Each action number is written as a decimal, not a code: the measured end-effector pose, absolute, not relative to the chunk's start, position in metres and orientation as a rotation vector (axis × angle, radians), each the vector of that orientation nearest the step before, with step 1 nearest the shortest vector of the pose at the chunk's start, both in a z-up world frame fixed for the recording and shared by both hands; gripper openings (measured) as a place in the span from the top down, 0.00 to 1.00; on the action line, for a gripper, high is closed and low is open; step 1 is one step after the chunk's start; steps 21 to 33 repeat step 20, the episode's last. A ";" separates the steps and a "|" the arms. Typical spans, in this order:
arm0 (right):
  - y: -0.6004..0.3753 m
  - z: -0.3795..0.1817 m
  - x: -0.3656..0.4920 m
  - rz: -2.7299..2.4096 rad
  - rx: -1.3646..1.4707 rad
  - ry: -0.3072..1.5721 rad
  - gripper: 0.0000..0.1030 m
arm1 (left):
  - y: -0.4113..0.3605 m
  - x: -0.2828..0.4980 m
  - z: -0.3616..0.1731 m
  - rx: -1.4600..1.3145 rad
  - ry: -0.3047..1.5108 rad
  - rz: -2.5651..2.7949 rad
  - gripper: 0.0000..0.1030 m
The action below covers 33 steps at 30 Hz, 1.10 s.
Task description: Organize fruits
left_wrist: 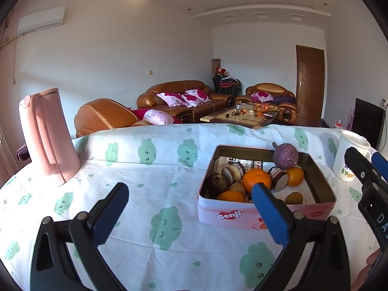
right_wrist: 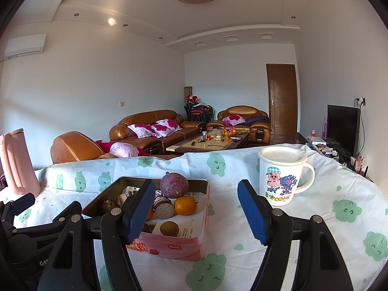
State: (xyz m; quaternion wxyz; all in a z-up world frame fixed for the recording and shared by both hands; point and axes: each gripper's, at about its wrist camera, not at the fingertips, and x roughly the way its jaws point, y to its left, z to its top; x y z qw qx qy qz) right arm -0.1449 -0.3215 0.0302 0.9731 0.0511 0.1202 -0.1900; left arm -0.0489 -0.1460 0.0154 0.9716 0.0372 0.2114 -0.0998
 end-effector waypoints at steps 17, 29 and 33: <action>-0.322 0.030 -0.145 -0.383 0.102 0.246 0.30 | -0.147 -0.049 0.014 0.070 0.433 -0.210 0.00; -0.321 0.030 -0.145 -0.383 0.103 0.245 0.30 | -0.147 -0.049 0.014 0.070 0.437 -0.207 0.00; -0.321 0.030 -0.145 -0.383 0.103 0.245 0.30 | -0.147 -0.049 0.014 0.070 0.437 -0.207 0.00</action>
